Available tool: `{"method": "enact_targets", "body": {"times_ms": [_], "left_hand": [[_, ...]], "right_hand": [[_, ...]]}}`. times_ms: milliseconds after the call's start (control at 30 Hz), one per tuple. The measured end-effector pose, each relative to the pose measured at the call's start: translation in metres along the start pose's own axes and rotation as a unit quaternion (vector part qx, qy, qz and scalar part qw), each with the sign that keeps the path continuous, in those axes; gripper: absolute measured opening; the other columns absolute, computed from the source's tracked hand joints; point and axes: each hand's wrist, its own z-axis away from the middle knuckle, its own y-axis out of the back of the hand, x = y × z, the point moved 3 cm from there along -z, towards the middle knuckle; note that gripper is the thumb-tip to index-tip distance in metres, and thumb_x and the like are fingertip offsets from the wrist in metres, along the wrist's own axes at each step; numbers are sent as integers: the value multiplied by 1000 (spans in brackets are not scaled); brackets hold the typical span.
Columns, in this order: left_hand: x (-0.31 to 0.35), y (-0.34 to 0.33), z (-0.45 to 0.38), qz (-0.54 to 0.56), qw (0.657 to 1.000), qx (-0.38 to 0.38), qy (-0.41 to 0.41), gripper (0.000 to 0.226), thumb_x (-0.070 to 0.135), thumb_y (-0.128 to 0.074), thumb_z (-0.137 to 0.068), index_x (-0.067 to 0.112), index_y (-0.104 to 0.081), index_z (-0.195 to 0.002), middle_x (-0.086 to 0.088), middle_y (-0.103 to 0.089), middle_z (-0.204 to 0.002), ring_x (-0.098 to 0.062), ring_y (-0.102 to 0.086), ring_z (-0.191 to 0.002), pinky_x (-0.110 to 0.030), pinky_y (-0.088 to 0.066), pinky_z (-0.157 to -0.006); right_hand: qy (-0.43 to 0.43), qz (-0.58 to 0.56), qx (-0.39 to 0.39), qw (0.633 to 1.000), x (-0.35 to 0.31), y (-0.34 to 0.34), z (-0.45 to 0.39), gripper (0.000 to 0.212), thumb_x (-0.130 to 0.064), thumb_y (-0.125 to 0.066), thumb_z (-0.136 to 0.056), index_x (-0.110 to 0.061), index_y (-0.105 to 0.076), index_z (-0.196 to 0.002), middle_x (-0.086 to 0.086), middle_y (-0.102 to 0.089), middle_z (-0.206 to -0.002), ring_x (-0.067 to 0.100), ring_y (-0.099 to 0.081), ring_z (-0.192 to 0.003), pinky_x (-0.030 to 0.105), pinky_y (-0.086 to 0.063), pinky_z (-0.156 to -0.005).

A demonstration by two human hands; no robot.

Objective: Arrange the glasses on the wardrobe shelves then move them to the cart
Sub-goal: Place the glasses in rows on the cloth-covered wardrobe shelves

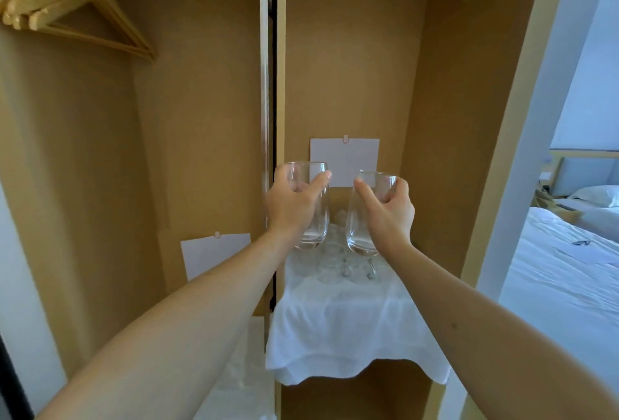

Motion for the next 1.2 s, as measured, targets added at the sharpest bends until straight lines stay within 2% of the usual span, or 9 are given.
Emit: {"method": "enact_targets", "body": {"times_ms": [133, 267, 433, 567, 633, 733, 800, 867, 1200], "left_hand": [[-8, -23, 10, -17, 1000, -8, 9, 67, 67, -75, -70, 34, -51, -124, 15, -70, -73, -8, -69, -80, -44, -59, -84], [-19, -43, 17, -53, 999, -8, 3, 62, 67, -73, -72, 33, -54, -120, 36, -65, -79, 10, -63, -77, -25, -47, -70], [-40, -75, 15, -39, 998, -35, 33, 75, 65, -76, -71, 26, -55, -131, 17, -69, -94, -2, -66, -93, -30, -53, -86], [-63, -103, 1, -39, 997, -54, 32, 46, 54, -79, -77, 36, -52, -110, 47, -59, -74, 22, -58, -79, -3, -43, -65], [-76, -116, -8, -41, 997, -58, 32, 37, 55, -79, -76, 41, -52, -96, 50, -56, -73, 27, -55, -75, 3, -37, -61], [-103, -137, -23, -42, 997, -52, 48, 42, 63, -78, -69, 44, -56, -99, 24, -70, -83, 12, -63, -80, -11, -47, -70], [-120, -150, -32, -36, 996, -60, 60, 60, 66, -77, -67, 35, -60, -116, 15, -71, -98, 0, -66, -90, -31, -55, -86], [-134, -162, -42, -37, 995, -65, 63, 73, 69, -76, -65, 28, -61, -123, 11, -72, -99, -9, -68, -93, -41, -56, -90], [-200, -207, -87, -53, 991, -59, 108, 62, 77, -74, -56, 40, -61, -104, 19, -66, -89, 5, -61, -85, -29, -49, -76]], "right_hand": [[-10, 11, -2, 1000, 23, 20, -3, 56, -76, -70, -69, -26, -49, -87, -11, -46, -71, 4, -46, -58, 24, -41, -61], [-31, 10, -2, 999, 46, 32, -6, 60, -77, -69, -67, -25, -49, -88, -9, -48, -75, 8, -48, -64, 26, -42, -63], [-56, 20, 10, 998, 78, 43, -15, 55, -75, -70, -69, -29, -52, -92, -7, -56, -80, 9, -56, -70, 25, -43, -64], [-65, 40, 24, 997, 101, 48, -33, 51, -76, -70, -70, -35, -51, -95, -6, -65, -91, 7, -63, -80, 24, -45, -64], [-68, 49, 33, 996, 114, 50, -45, 51, -76, -69, -70, -35, -50, -94, -6, -65, -93, 8, -63, -82, 25, -45, -64], [-74, 66, 40, 994, 136, 52, -63, 53, -75, -68, -71, -33, -52, -97, -6, -63, -91, 9, -61, -82, 26, -45, -66], [-81, 81, 41, 993, 151, 51, -75, 53, -75, -68, -71, -31, -51, -95, -6, -61, -86, 9, -60, -79, 26, -43, -64], [-87, 93, 46, 991, 165, 50, -89, 52, -75, -69, -71, -31, -50, -92, -5, -60, -84, 11, -59, -77, 27, -44, -64], [-125, 126, 44, 983, 232, 32, -141, 59, -76, -68, -69, -26, -47, -89, -3, -56, -83, 15, -58, -75, 31, -44, -62]]}}
